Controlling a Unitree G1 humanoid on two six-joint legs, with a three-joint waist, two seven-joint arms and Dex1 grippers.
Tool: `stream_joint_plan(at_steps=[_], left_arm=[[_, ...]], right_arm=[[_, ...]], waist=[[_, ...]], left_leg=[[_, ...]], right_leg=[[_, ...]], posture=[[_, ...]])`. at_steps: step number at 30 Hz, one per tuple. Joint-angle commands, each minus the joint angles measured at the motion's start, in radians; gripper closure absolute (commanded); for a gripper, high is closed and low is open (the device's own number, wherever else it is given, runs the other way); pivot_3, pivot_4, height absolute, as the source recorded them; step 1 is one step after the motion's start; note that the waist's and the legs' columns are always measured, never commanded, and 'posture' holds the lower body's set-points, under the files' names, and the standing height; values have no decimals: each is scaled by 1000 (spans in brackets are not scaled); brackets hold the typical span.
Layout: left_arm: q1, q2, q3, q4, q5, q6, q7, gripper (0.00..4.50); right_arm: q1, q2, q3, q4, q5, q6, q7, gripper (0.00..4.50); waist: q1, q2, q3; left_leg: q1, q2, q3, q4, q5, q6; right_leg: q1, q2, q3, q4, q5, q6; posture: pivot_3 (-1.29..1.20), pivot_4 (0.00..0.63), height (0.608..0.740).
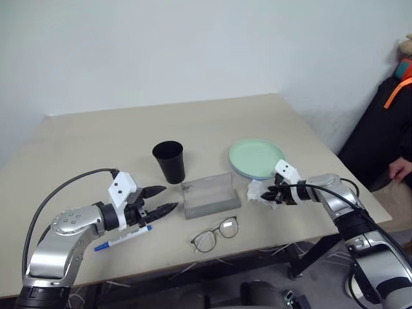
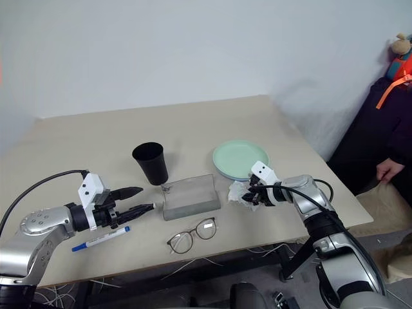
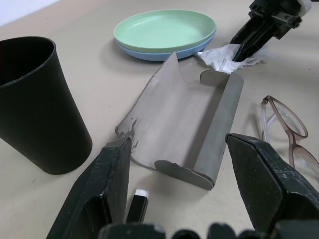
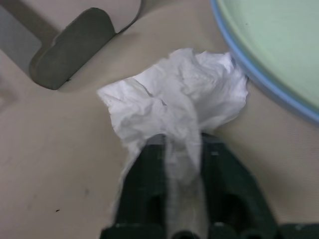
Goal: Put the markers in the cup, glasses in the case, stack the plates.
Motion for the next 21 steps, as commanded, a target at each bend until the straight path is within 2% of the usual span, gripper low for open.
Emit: stream_joint_plan(at_steps=[1,5,10,13,19,21], left_arm=[[-27,3,4,-3,-9,-3,0,1333],[-34,3,3,0,-9,-2,-1,1333],[-37,4,4,3,-9,-2,-3,1333],[-41,4,3,6,-9,-2,-4,1333],[-51,-5,-13,-2,-10,2,2,1333],[-52,-5,-15,-3,-11,3,3,1333]], right_arm=[[-37,-15,-14,-42,16,4,32,4487],[-48,-34,-14,-64,22,-13,82,4487],[-152,-18,-109,-35,127,3,140,4487],[-254,20,-148,83,130,-25,81,4487],[-446,144,-152,501,11,-228,-198,4487],[-481,167,-154,592,-11,-280,-249,4487]], waist=[[0,0,0],[0,0,0],[-3,1,0],[-4,1,0],[-3,-1,0],[-3,-1,0]], left_leg=[[0,0,0,0,0,0],[0,0,0,1,0,0],[0,0,1,1,0,0],[1,0,1,0,0,0],[4,1,0,-1,0,0],[3,0,1,-1,0,0]], right_leg=[[0,0,0,0,0,0],[0,0,0,0,0,0],[0,0,0,0,0,0],[0,0,0,1,0,0],[1,0,0,2,0,0],[1,0,1,2,0,0]], posture=[[0,0,735],[0,0,735],[0,0,735],[0,0,735],[0,0,735],[0,0,735]])
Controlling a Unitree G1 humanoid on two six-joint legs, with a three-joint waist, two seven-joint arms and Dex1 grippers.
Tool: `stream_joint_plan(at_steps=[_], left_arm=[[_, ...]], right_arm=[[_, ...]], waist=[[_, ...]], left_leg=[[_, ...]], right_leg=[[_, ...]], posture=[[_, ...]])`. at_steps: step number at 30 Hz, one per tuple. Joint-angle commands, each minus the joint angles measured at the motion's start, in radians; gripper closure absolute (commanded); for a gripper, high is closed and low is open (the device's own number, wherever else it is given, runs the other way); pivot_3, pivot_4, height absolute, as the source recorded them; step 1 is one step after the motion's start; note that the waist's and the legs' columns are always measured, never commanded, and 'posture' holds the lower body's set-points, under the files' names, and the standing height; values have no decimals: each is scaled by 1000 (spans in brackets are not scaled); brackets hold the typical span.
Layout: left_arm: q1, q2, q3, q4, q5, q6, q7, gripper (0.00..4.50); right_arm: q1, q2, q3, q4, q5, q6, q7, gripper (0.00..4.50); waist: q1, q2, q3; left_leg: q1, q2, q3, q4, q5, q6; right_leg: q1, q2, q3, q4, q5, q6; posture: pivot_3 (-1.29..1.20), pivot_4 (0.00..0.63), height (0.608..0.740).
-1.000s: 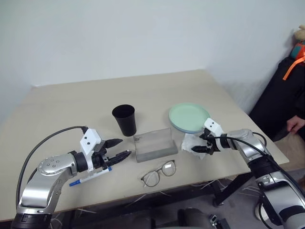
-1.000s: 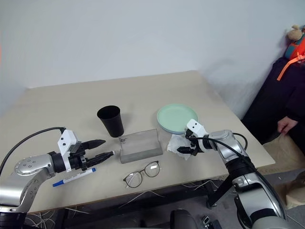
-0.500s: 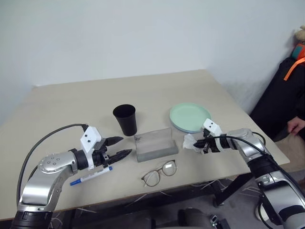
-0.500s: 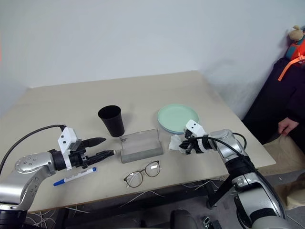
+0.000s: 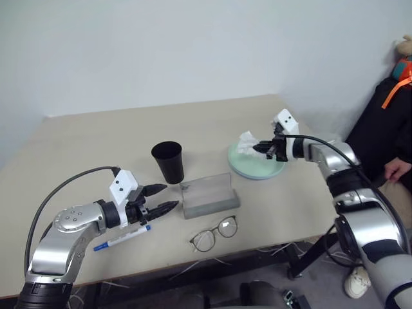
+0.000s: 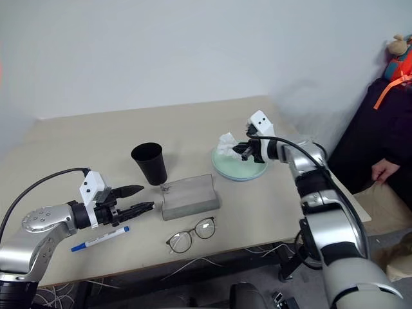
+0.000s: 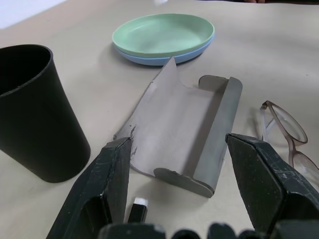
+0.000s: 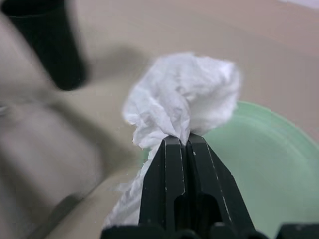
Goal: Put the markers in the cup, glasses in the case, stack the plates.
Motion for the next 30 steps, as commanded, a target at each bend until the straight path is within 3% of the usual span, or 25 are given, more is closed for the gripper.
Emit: stream_joint_plan(at_steps=[1,7,14,19,30], left_arm=[[-19,2,11,-24,-12,-1,4,1333],[0,-2,12,-45,-15,3,10,1333],[2,-9,5,-63,-16,12,19,1333],[-18,-14,-17,-49,-2,8,18,1333],[-138,-26,-140,-54,-16,107,-1,1333]], right_arm=[[-76,27,-15,141,-51,-113,-114,4298],[-107,64,-18,278,-105,-220,-225,2548],[-108,15,-62,257,-87,-237,-180,17],[-69,-67,-110,99,-28,-164,-29,17],[208,-311,-119,-553,199,184,432,17]], waist=[[0,0,0],[-4,1,0],[-3,1,0],[-2,1,0],[4,1,0]], left_leg=[[-1,0,0,0,0,0],[-4,-3,0,-2,0,0],[-4,-3,-1,-1,0,1],[-3,-4,-1,-1,1,2],[-3,-6,-2,0,1,2]], right_leg=[[0,0,1,0,0,0],[-2,0,11,1,1,-1],[0,0,16,0,1,0],[0,1,16,0,1,0],[0,4,16,2,0,0]], posture=[[0,0,735],[0,0,735],[0,0,735],[0,0,735],[0,0,735]])
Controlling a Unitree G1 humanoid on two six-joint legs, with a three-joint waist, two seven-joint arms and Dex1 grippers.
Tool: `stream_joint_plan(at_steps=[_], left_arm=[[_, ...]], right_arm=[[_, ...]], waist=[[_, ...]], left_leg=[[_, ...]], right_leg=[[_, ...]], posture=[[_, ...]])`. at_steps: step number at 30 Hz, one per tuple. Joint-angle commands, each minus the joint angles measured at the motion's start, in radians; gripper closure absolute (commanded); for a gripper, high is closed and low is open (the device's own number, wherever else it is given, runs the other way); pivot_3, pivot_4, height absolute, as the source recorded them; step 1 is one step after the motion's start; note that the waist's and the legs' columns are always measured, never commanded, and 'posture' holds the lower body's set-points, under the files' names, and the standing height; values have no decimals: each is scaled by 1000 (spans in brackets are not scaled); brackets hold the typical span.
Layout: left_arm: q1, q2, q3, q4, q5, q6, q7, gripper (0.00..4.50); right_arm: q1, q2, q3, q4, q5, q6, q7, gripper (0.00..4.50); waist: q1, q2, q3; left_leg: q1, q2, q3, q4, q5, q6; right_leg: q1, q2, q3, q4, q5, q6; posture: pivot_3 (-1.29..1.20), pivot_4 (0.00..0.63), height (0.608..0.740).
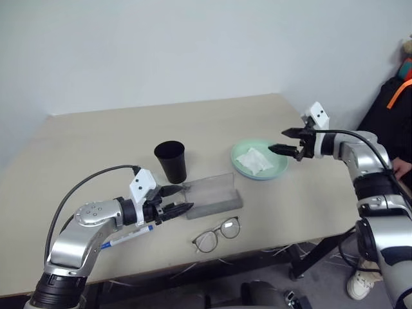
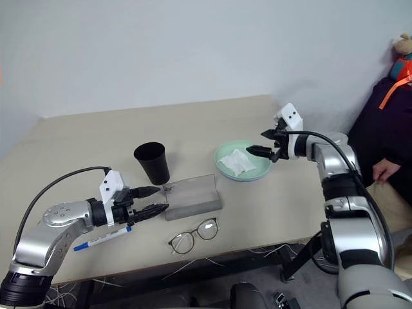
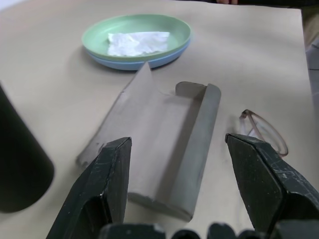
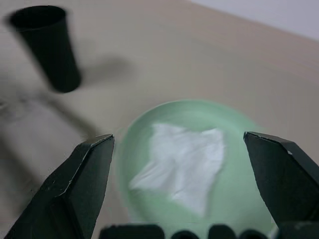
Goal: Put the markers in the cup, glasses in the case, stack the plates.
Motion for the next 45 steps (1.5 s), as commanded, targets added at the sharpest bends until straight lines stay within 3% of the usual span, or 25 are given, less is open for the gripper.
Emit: stream_joint_plan(at_steps=[1,2,5,16,42,45], left_arm=[[-42,3,-26,-33,-14,17,-20,1333],[-49,3,-37,-32,-10,14,-28,1333],[-69,8,-63,-27,-5,17,-47,1333],[-118,66,-156,-48,-25,153,-141,1333],[-307,-4,-435,94,68,238,-224,1333],[-311,-21,-447,106,80,235,-222,1914]], right_arm=[[29,-65,-10,-184,95,84,121,17],[42,-79,-11,-211,107,101,135,17],[59,-100,-12,-254,131,137,144,637],[104,-142,-7,-383,204,197,173,4472],[170,-153,3,-463,226,215,95,4472],[173,-154,3,-466,228,216,86,4500]], waist=[[-1,0,0],[-3,0,0],[-5,0,0],[-4,-1,1],[1,-1,1],[1,-1,1]], left_leg=[[0,0,0,0,0,0],[0,0,1,0,0,0],[0,1,2,1,0,0],[2,1,2,1,0,0],[0,0,0,5,0,0],[-1,0,0,5,0,0]], right_leg=[[0,0,0,0,0,0],[0,0,0,0,0,0],[0,0,0,-1,0,0],[0,1,0,-2,-1,0],[0,1,0,-2,-1,0],[0,1,0,-2,-1,1]], posture=[[0,0,735],[0,0,735],[0,0,735],[0,0,735],[0,0,735],[0,0,735]])
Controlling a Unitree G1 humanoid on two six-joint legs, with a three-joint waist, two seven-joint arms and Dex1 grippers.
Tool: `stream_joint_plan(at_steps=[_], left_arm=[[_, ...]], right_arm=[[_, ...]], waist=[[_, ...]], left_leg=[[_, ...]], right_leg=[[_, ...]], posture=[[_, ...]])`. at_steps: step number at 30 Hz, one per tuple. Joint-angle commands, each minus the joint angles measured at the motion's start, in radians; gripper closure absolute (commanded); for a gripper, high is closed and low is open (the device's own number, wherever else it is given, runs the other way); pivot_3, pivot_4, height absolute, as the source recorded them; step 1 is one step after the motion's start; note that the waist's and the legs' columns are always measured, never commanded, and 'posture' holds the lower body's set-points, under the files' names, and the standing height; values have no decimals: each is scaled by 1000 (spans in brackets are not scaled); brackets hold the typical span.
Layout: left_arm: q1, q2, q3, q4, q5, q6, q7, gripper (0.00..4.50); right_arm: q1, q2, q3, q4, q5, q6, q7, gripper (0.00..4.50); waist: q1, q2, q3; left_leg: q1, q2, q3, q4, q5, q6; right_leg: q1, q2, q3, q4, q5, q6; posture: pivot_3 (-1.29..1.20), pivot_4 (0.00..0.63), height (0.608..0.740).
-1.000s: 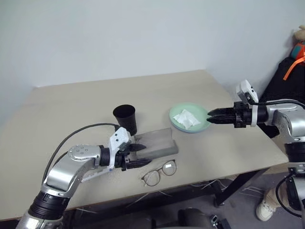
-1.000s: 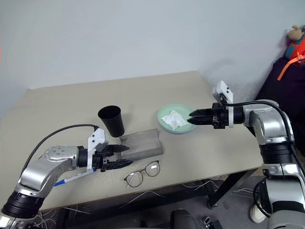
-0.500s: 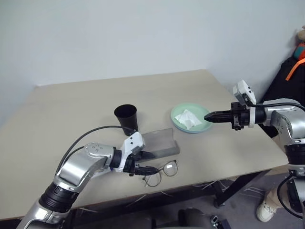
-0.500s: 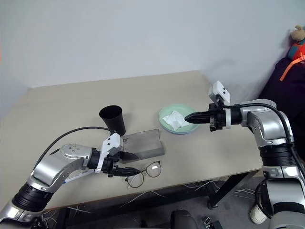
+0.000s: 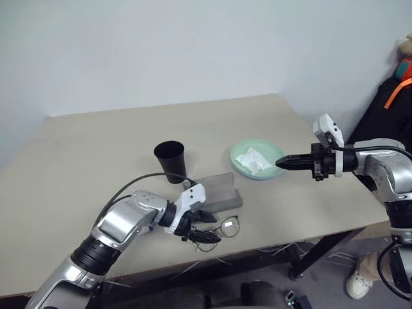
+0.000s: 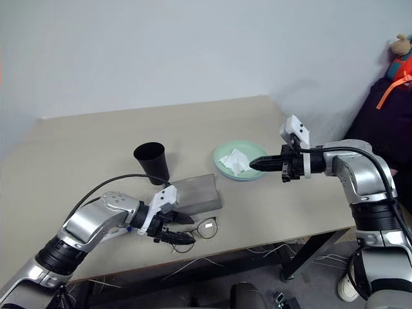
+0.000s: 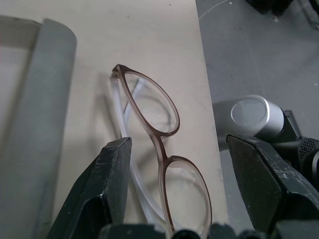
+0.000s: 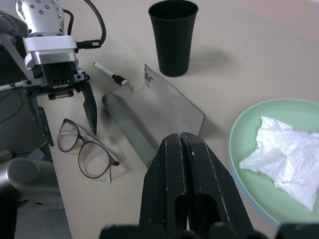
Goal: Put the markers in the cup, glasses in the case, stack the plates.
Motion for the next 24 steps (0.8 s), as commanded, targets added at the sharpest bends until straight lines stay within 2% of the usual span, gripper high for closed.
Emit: stream_joint_plan(at_steps=[1,7,16,24], left_arm=[[-30,-17,-7,4,16,-13,-3,2270],[-32,-36,-13,16,34,-14,-3,4402],[-33,-44,-4,19,37,-27,-2,4481],[-132,-60,154,66,-101,13,-53,4481]], right_arm=[[-11,-10,-22,-32,23,-2,-10,4500],[-7,-9,-20,-31,20,-6,-23,4500],[2,-11,-18,-33,19,-9,-28,4500],[-5,-7,-8,-16,11,-15,-28,4500]], waist=[[0,0,0],[0,0,0],[0,0,0],[0,-1,0]], left_leg=[[0,0,0,0,0,0],[0,0,0,1,0,0],[0,1,-1,2,0,1],[-1,4,-1,4,0,1]], right_leg=[[0,0,0,0,0,0],[0,0,0,0,0,0],[1,2,0,0,0,0],[0,7,1,-1,0,0]], posture=[[0,0,735],[0,0,735],[0,0,735],[0,0,735]])
